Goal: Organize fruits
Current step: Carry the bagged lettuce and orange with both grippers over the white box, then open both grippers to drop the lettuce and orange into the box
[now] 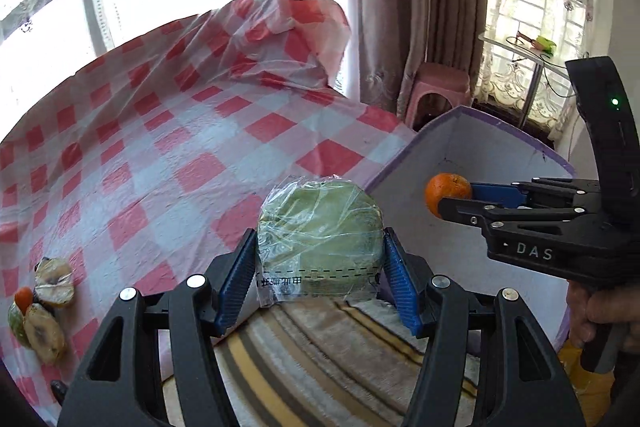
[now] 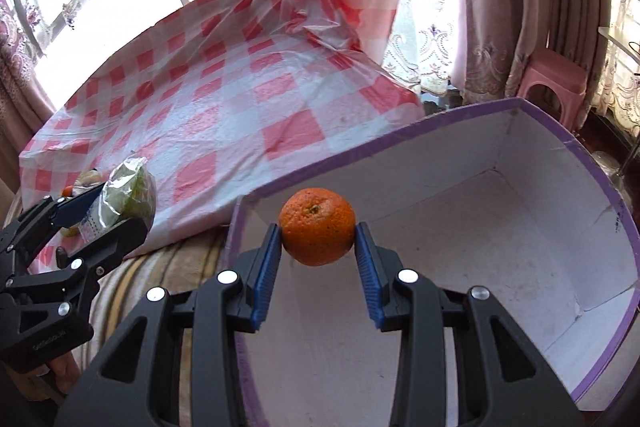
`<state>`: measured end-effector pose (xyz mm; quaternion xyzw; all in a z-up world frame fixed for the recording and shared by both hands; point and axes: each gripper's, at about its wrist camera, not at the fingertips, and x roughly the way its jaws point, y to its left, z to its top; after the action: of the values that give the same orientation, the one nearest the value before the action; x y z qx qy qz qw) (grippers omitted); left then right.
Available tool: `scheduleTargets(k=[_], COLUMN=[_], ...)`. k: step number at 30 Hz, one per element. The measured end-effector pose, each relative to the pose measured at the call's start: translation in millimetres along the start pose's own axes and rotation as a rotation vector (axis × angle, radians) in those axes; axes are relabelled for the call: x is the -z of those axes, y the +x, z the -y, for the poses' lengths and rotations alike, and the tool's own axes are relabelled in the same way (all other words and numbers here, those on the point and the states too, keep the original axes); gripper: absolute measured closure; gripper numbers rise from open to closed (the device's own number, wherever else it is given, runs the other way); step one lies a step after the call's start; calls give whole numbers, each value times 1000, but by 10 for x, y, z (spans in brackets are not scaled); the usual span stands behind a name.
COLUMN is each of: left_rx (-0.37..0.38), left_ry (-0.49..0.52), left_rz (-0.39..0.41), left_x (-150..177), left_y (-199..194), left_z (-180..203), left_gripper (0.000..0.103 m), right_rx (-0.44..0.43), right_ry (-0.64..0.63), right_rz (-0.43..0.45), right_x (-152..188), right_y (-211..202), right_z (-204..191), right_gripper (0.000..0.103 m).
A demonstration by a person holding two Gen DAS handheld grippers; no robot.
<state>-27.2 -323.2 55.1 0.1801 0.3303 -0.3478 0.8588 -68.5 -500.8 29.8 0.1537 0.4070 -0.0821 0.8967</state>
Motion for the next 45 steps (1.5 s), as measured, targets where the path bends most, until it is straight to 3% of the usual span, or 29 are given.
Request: scheduleTargets(k=[4, 8, 12, 18, 27, 35, 42, 44, 45], left_rx=[76, 136, 157, 167, 194, 199, 205, 221, 227], left_ry=[120, 226, 307, 371, 374, 363, 354, 344, 342], left_rz=[-42, -100, -174, -312, -409, -413, -399, -374, -356], left_x=[-69, -63, -11, 121, 262, 251, 255, 229, 216], left_y=[259, 486, 725, 1064, 1304, 1376, 1308, 1265, 1229], left_z=[478, 866, 1128, 1275, 1294, 1237, 1281, 1267, 1260], left_gripper=[45, 44, 44, 44, 44, 44, 42, 24, 20], right_rx=[100, 142, 245, 327, 461, 437, 420, 411, 406], right_ry=[22, 28, -69, -168, -231, -223, -218, -209, -205], right_rz=[-69, -135, -174, -279, -382, -398, -396, -387, -380], right_x=[74, 125, 112, 134, 267, 343, 229, 208, 229], right_y=[137, 238, 308, 510, 752, 808, 831, 799, 773], right_z=[381, 649, 662, 658, 708, 717, 798, 797, 782], right_gripper=[65, 65, 65, 65, 64, 63, 48, 38, 33])
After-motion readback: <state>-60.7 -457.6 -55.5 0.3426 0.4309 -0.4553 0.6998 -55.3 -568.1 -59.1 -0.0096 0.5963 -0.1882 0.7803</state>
